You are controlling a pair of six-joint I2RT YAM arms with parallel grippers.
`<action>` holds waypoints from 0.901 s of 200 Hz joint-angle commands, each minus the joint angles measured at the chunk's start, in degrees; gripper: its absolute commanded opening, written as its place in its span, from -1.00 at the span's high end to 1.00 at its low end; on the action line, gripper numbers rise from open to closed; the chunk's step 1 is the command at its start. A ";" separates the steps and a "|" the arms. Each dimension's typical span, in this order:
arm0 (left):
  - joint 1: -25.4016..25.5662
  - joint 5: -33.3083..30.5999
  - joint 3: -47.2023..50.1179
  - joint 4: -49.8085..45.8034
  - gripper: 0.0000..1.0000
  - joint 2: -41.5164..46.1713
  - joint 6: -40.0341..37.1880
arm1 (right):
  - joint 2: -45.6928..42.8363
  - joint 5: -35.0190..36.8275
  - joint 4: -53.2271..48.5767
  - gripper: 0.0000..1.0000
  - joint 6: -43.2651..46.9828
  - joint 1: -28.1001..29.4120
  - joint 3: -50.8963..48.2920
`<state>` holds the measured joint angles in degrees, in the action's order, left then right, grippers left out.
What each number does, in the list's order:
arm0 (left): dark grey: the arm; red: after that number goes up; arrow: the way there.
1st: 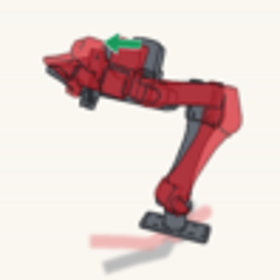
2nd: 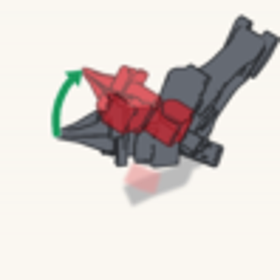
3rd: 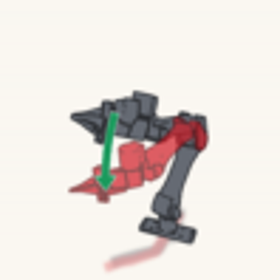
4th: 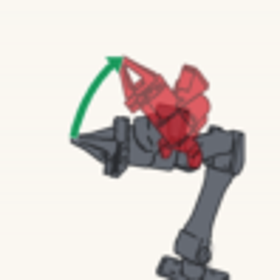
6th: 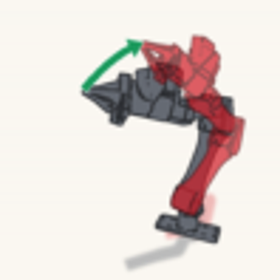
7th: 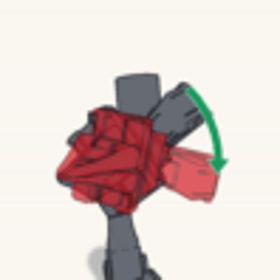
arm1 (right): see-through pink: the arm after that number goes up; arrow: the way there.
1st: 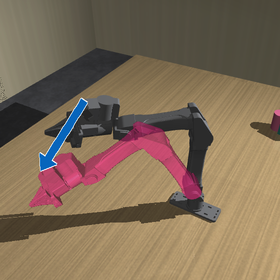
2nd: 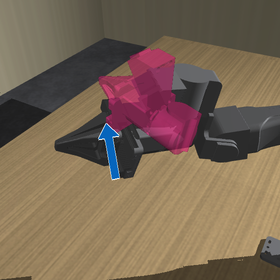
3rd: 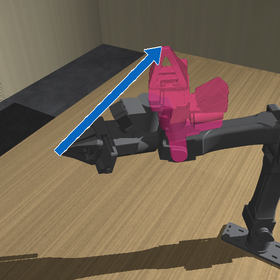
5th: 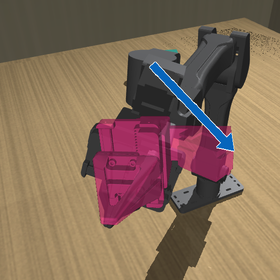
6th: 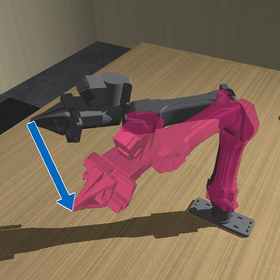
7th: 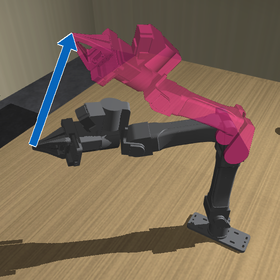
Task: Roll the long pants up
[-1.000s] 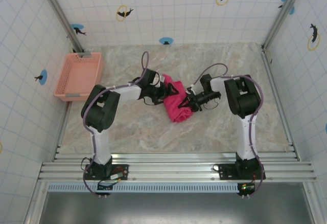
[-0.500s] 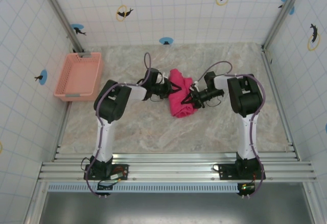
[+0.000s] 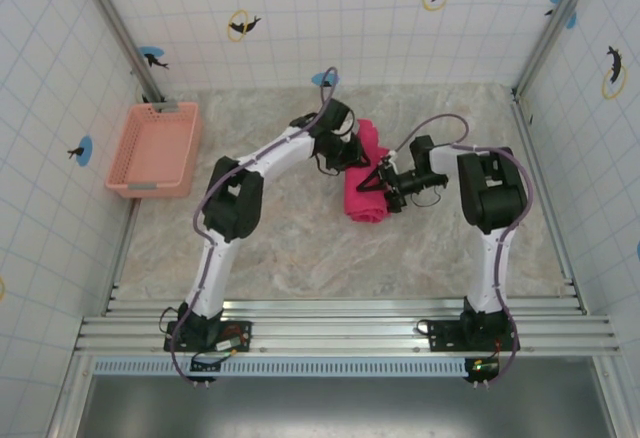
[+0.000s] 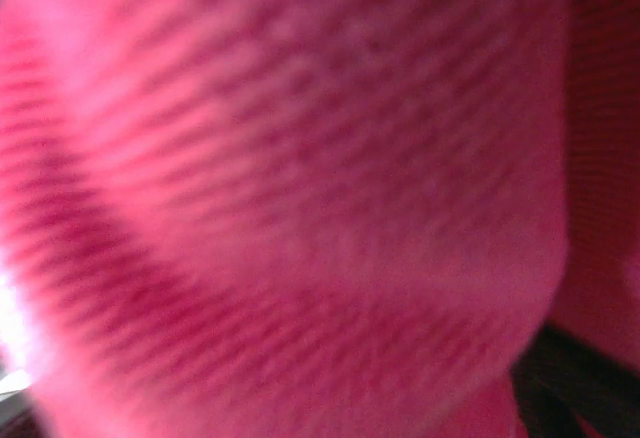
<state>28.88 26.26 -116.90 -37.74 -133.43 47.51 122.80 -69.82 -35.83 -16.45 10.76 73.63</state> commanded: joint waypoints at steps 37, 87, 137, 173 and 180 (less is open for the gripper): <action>-11.52 -22.80 -19.79 -24.36 1.00 4.89 -9.97 | 2.70 31.87 -3.68 -0.92 0.26 2.24 -9.47; -20.89 -31.78 -20.24 -24.37 1.00 16.16 -13.32 | -3.13 29.94 -5.34 -0.93 3.27 2.65 -15.12; -27.25 -37.73 -22.91 -24.26 1.00 21.40 -16.37 | -4.59 30.00 -5.79 -0.92 3.96 3.47 -17.19; -33.25 -40.37 -22.59 -24.61 1.00 23.42 -17.34 | -5.28 29.52 -5.44 -0.92 4.24 3.56 -18.08; -34.27 -40.96 -22.06 -24.40 1.00 23.81 -17.68 | -5.39 29.23 -5.18 -0.93 4.23 3.56 -18.33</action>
<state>-1.37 -10.09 -139.24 -62.98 -110.69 32.56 112.90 -61.80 -40.01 -12.95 13.61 60.25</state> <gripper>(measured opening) 0.336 0.960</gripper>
